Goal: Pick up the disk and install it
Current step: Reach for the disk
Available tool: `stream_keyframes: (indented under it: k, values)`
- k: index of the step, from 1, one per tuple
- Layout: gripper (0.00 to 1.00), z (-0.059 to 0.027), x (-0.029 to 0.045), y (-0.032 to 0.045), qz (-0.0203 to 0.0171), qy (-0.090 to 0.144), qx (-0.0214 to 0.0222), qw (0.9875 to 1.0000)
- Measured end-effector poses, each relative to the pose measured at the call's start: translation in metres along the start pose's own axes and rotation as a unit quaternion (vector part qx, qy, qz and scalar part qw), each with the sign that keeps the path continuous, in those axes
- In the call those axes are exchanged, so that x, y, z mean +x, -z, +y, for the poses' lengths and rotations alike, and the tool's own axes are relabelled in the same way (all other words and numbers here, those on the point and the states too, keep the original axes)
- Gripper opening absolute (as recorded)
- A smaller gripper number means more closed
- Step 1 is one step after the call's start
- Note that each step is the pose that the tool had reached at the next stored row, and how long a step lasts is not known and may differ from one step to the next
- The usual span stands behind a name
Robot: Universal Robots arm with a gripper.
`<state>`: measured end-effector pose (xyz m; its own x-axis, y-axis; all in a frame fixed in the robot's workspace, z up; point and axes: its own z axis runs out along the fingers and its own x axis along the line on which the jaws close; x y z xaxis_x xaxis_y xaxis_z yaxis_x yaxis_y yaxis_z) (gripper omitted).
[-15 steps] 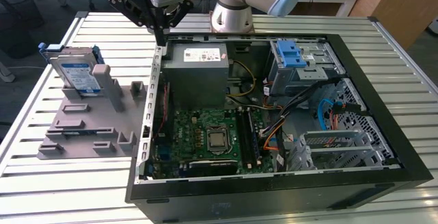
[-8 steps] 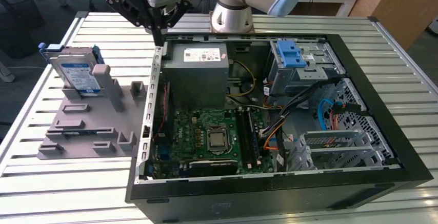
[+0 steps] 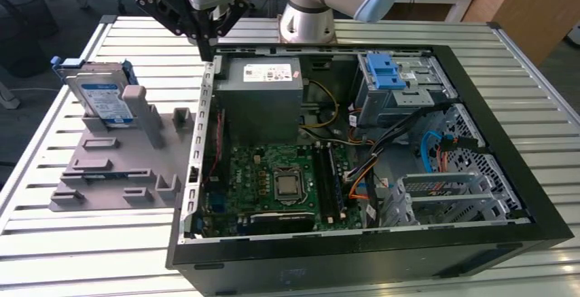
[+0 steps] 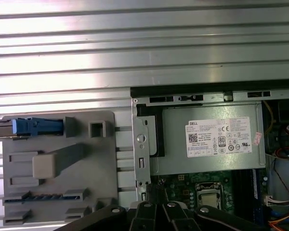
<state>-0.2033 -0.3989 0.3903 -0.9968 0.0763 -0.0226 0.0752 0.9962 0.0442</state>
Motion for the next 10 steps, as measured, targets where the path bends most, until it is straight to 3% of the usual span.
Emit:
stream_keyframes:
  k: [10]
  values:
    - [0.11,-0.0005,0.0068,-0.0002,0.0001,0.000,0.0000,1.0000]
